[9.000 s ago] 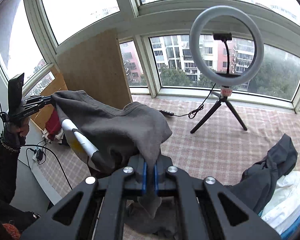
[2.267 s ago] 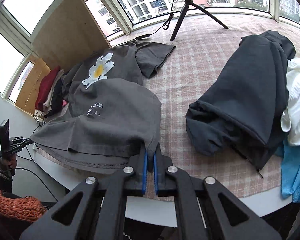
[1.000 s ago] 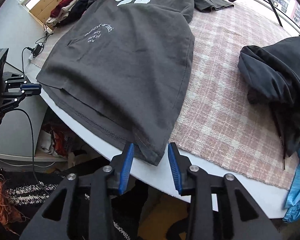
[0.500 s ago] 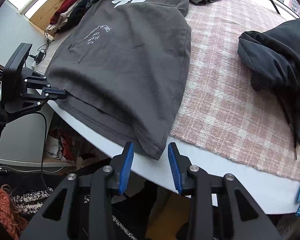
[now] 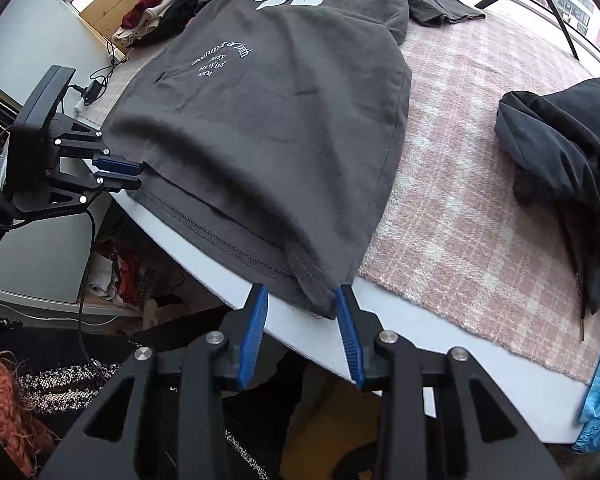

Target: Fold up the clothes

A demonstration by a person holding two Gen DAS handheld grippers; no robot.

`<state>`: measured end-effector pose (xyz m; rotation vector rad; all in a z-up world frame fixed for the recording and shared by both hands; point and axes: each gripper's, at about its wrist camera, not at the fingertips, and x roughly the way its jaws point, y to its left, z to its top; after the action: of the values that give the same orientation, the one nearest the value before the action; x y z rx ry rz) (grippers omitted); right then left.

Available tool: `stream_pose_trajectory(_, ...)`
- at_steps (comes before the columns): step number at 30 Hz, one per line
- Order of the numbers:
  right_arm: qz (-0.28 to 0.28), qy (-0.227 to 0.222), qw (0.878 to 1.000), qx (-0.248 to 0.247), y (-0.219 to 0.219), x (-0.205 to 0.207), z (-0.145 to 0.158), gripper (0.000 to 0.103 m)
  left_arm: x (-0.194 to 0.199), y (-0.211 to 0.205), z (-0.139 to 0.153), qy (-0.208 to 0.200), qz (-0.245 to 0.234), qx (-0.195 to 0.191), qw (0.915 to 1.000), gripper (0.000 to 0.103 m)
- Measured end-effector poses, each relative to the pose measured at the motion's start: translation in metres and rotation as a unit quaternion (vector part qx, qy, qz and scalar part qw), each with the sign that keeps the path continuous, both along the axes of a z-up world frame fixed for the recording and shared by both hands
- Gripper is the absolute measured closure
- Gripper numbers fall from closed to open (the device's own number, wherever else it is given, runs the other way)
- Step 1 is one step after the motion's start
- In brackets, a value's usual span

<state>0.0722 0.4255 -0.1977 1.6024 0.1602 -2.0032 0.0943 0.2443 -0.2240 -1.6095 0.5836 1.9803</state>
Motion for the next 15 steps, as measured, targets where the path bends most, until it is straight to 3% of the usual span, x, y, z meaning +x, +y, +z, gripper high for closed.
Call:
stream_pose_trajectory(2,-0.002,0.002,1.000,0.000,0.001,0.000,0.001,0.068,-0.005,0.001,-0.003,-0.004,0.006,-0.004,1.0000,0.096)
stream_pose_trajectory(6,-0.005,0.000,1.000,-0.005,0.006,0.002,0.003,0.068,-0.005,0.000,0.007,0.002,0.011,-0.006,0.9999,0.096)
stream_pose_trajectory(10,-0.015,-0.004,1.000,-0.007,0.011,0.003,0.001,0.068,0.005,-0.002,0.022,0.010,-0.002,-0.005,0.9999,0.085)
stream_pose_trajectory(15,-0.015,-0.009,1.000,-0.019,0.010,0.001,-0.001,0.068,0.004,0.004,0.011,0.013,-0.019,-0.031,0.9993,0.081)
